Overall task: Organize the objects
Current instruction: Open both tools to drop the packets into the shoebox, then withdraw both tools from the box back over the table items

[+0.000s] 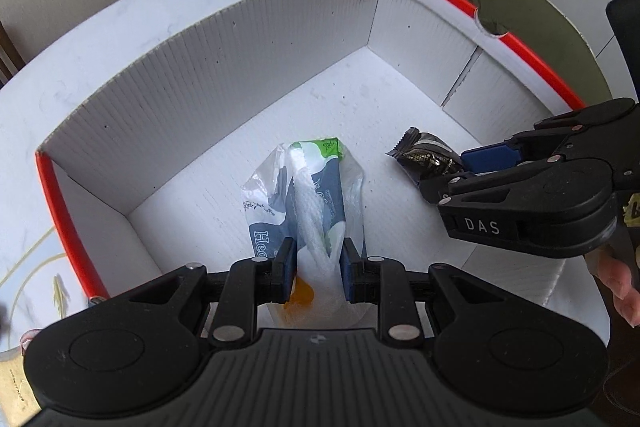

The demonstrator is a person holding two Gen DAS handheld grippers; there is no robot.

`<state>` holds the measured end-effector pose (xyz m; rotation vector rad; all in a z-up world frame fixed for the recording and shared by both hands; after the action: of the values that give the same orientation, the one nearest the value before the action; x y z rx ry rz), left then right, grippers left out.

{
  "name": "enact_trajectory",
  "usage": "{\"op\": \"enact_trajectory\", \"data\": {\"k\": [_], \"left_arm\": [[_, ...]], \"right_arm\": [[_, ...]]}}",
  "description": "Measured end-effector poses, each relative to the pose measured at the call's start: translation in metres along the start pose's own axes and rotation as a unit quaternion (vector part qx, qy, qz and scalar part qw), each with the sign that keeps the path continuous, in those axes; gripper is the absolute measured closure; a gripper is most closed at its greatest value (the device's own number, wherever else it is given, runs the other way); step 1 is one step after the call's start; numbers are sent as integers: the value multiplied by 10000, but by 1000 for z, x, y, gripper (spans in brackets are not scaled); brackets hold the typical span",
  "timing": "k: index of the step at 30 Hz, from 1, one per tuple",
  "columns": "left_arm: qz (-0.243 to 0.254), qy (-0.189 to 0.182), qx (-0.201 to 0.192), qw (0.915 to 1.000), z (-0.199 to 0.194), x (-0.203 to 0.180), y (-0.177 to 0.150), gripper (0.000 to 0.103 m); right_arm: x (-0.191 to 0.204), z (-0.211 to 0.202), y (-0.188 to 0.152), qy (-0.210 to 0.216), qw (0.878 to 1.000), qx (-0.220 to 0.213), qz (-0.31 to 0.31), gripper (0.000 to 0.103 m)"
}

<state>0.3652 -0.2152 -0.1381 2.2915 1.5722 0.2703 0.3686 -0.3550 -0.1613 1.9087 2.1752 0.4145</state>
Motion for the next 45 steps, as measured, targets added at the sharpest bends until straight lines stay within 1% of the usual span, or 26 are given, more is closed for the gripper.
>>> {"op": "enact_trajectory", "data": {"k": [2, 6, 10, 14, 18, 26, 34, 42, 45], "left_arm": [[-19, -6, 66, 10000, 2, 1, 0, 81], [-117, -74, 116, 9998, 3, 3, 3, 81], [-181, -98, 55, 9998, -1, 4, 3, 79], [-255, -114, -16, 9996, -5, 6, 3, 79], [-266, -99, -87, 9996, -10, 6, 2, 79], [-293, -219, -536, 9979, -40, 5, -1, 79], [-338, -348, -1062, 9932, -83, 9, -8, 79], [-254, -406, -1526, 9871, -128, 22, -33, 79], [-304, -470, -1659, 9846, -143, 29, -45, 79]], "right_arm": [[-1, 1, 1, -52, 10000, 13, -7, 66], [-5, 0, 0, 24, 10000, 26, 83, 65], [-8, -4, 0, 100, 9999, -22, 106, 63], [-12, -6, 0, 123, 9998, -109, 121, 58], [-15, -18, -3, 151, 9996, -236, 105, 56], [-9, -54, -5, 352, 9975, -601, 108, 53], [5, -91, -10, 451, 9938, -1020, 18, 51], [33, -128, -21, 532, 9880, -1445, -105, 51], [45, -140, -26, 535, 9860, -1575, -130, 51]]}}
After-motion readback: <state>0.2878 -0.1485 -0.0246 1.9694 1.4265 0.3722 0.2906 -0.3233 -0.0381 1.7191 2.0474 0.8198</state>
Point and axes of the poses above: each gripper's, at about its wrist camera, not at the fingertips, and z roughly the way its jaws point, x to its left, y to its top, the point moved 4 cm from there along z, roughly the way its jaws point, and after that the axes turned 1 degree about y, right-handed, at the moved point
